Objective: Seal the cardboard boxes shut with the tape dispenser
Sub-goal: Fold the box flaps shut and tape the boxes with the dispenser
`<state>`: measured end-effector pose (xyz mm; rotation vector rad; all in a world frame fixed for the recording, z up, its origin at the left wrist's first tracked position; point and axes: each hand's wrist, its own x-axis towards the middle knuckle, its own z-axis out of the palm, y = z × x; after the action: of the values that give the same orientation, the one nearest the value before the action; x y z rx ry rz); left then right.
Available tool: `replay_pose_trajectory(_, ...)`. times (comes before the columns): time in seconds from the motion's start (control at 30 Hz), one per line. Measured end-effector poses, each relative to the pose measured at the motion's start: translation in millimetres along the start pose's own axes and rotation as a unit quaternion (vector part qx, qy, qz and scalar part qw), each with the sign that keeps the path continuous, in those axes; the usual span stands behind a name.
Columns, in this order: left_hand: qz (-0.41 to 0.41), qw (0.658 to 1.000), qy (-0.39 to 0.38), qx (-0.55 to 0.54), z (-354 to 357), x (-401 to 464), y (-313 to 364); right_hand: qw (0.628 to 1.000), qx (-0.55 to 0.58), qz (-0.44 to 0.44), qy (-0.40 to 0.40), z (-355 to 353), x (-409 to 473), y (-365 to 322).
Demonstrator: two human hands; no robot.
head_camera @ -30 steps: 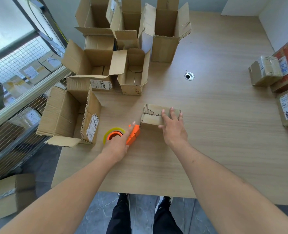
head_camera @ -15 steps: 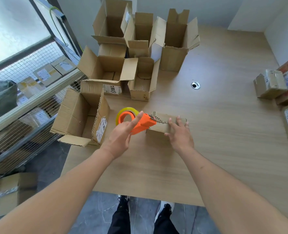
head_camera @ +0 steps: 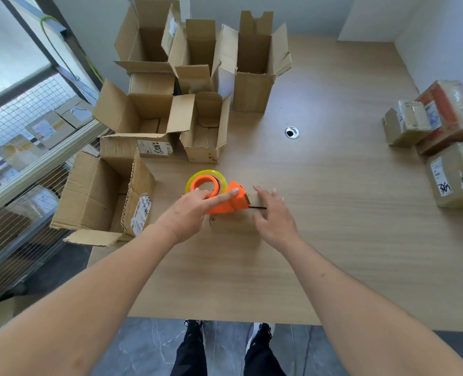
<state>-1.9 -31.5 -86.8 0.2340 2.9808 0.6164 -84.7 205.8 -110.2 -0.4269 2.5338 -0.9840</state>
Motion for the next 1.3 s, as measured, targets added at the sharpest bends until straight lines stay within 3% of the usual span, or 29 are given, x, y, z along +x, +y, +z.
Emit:
replay_pose_trajectory(0.13,0.02,0.999,0.008,0.035,-2,4,5,0.993,0.087,-0.053,0.065,1,5,-4)
replay_pose_trajectory(0.3,0.037,0.998,0.005,0.058,-4,9,7,0.975,0.216,-0.048,-0.016,-4,15,-12)
replay_pose_trajectory(0.5,0.033,0.998,-0.01,0.058,-6,9,10,0.958,0.287,-0.008,-0.018,-8,10,-15)
replay_pose_trajectory(0.77,0.015,0.998,-0.03,0.056,-10,9,15,0.964,0.265,0.024,-0.001,-8,17,-11)
replay_pose_trajectory(1.0,0.037,0.997,-0.001,0.073,5,10,6,0.977,0.205,0.051,0.033,-2,24,-12)
replay_pose_trajectory(1.3,0.037,0.996,0.008,0.085,5,8,9,0.986,0.16,-0.001,0.046,1,27,-15)
